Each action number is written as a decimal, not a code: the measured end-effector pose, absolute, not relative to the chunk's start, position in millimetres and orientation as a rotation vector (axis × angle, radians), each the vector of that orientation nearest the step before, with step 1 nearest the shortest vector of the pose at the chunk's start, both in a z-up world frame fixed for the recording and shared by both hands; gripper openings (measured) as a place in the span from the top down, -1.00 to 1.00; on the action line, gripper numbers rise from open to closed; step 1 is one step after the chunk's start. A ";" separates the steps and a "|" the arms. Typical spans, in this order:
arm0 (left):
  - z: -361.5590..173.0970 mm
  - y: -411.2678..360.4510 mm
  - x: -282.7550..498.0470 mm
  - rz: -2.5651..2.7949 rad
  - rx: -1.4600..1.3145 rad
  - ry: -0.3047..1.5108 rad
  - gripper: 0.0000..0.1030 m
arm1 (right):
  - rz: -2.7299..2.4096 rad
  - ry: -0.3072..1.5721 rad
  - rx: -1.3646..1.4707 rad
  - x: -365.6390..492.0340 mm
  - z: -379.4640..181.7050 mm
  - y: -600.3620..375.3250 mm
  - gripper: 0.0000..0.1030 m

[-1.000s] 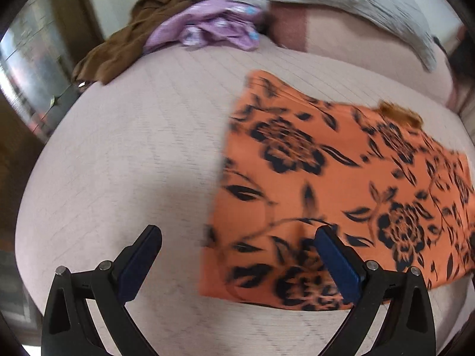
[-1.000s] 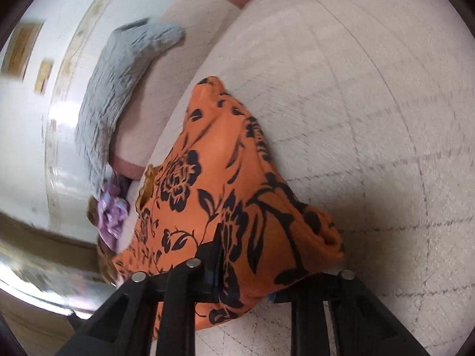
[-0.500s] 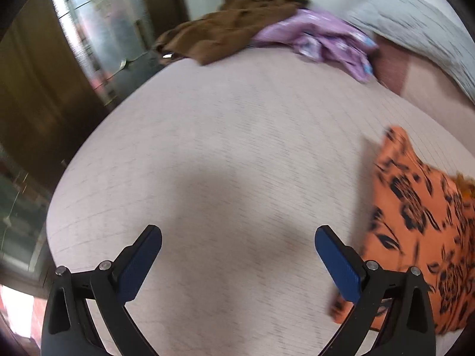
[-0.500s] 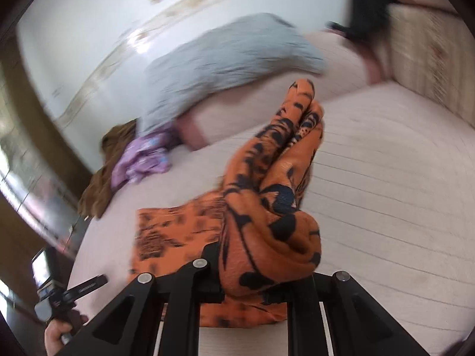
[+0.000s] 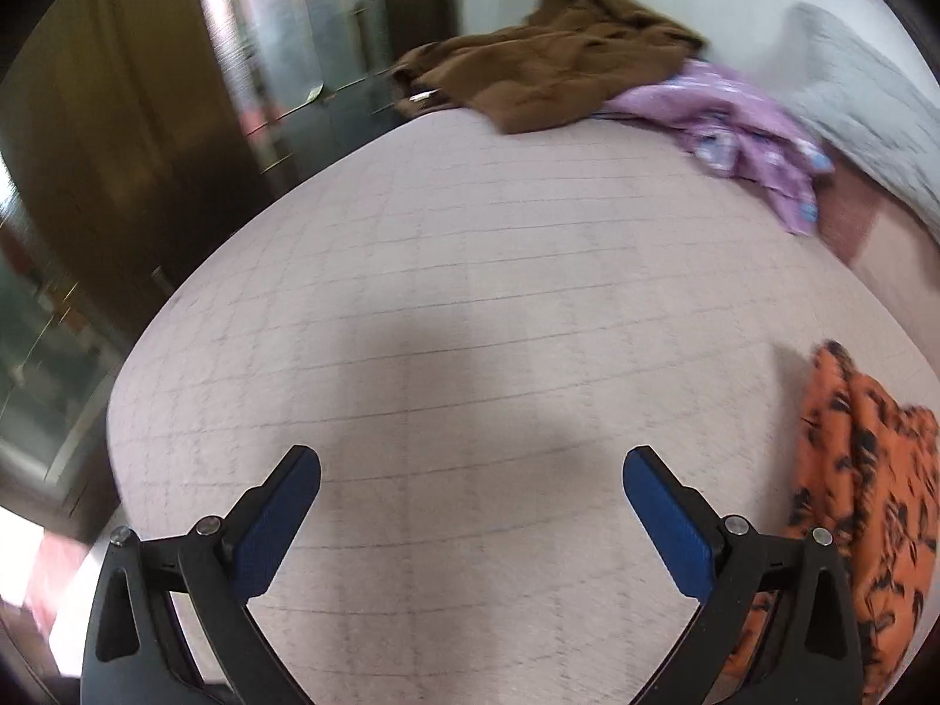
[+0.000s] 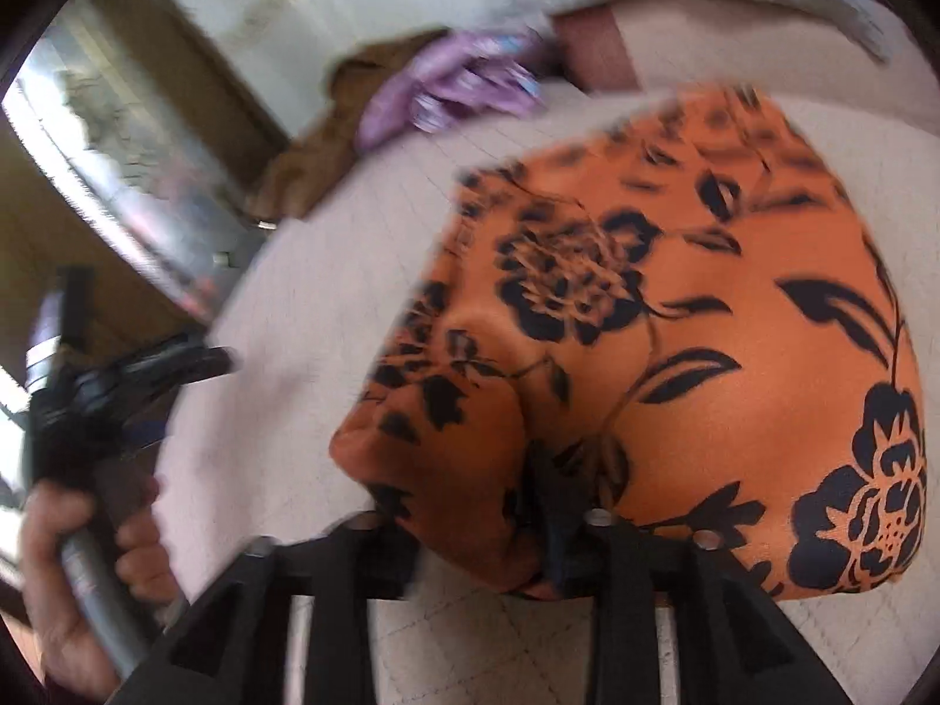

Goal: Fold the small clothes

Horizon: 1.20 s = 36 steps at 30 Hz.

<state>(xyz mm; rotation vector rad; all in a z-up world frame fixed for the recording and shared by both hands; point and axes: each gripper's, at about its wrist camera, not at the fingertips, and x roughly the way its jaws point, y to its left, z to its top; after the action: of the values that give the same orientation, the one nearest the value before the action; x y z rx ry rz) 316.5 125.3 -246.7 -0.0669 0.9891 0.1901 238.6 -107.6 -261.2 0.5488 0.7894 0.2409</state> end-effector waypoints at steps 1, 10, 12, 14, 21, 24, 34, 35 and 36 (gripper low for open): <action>-244.3 119.5 314.7 0.157 -0.055 0.977 -0.99 | 0.255 0.815 0.578 234.0 -258.3 -113.6 -0.56; -208.1 41.9 269.8 -0.249 0.026 0.809 -0.99 | 0.041 0.672 0.601 182.6 -235.8 -202.9 0.04; -206.1 19.6 256.8 -0.299 0.084 0.790 -0.99 | -0.018 0.673 0.606 178.3 -236.5 -216.9 0.22; -218.1 0.1 253.4 -0.286 0.186 0.821 -0.99 | -0.030 0.684 0.645 177.0 -243.5 -227.9 0.23; -268.5 -12.6 288.3 -0.013 0.450 0.896 -0.99 | -0.059 0.821 0.571 193.6 -283.0 -217.4 0.22; -279.9 -4.9 305.7 -0.020 0.405 0.958 -1.00 | -0.033 0.841 0.566 204.8 -271.4 -222.3 0.23; -283.6 -3.6 322.2 -0.019 0.372 1.011 -1.00 | -0.067 0.816 0.563 317.5 -226.5 -255.2 0.23; -284.7 -2.0 324.6 -0.023 0.360 1.021 -1.00 | -0.069 0.833 0.583 330.5 -230.1 -257.5 0.23; -286.3 0.5 326.2 -0.027 0.351 1.029 -1.00 | -0.076 0.845 0.608 344.2 -233.5 -260.5 0.23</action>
<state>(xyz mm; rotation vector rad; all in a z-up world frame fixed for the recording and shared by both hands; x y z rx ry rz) 326.2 0.5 -286.3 0.3514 1.0287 -0.0271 344.2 -260.5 -233.5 0.6078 0.8452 -0.0765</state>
